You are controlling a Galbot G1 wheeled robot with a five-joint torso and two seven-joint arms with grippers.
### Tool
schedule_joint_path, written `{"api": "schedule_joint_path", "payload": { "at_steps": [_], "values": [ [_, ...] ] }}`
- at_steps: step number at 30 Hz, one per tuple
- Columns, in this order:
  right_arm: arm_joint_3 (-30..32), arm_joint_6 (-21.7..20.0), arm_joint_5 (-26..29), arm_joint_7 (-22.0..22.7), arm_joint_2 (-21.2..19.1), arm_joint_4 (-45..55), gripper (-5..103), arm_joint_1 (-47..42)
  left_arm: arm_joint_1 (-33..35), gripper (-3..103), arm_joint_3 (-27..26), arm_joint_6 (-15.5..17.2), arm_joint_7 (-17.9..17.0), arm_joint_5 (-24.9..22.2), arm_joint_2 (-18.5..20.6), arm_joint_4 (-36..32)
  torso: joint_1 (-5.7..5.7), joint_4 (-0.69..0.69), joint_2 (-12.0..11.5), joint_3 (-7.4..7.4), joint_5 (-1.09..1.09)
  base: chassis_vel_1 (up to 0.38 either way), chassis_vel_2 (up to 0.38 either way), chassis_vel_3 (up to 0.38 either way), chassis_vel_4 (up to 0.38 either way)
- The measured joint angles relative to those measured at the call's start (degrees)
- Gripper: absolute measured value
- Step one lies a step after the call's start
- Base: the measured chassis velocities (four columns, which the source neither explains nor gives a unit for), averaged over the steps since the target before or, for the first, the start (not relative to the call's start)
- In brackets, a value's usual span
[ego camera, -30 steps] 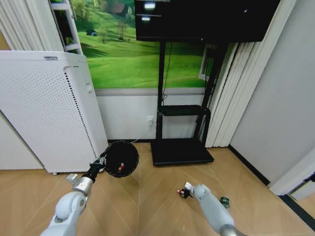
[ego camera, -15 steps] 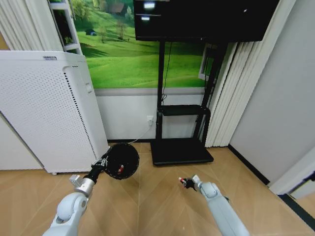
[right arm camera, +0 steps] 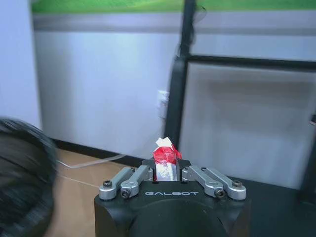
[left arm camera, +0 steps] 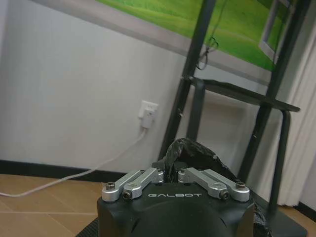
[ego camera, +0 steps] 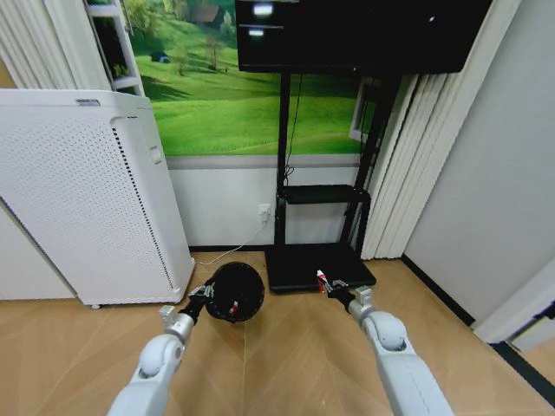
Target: Pick up the trash bin and place the garbage on the floor into it.
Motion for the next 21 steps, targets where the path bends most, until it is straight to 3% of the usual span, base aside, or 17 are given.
{"api": "schedule_joint_path", "payload": {
  "at_steps": [4,15,21],
  "values": [
    [-3.2,-0.9,-0.2,0.4,0.5,4.5,21,-2.2,0.1,7,3.6,-0.3,-0.4,1.8,-1.1,0.0,0.00,0.00,0.0,0.00,0.00,0.000,0.000,0.000,0.000],
    [-10.0,0.7,-5.2,-1.9,0.8,4.8,21,-5.0,-2.6,7,7.1,-0.3,-1.8,2.4,-2.7,1.1,0.00,0.01,0.0,0.00,0.00,0.000,0.000,0.000,0.000],
    [-16.0,1.7,-8.2,-0.1,0.4,3.4,21,-5.0,-3.3,7,8.9,-0.1,-2.4,2.6,-4.0,1.3,0.00,0.00,0.0,0.00,0.00,0.000,0.000,0.000,0.000]
  ]
}}
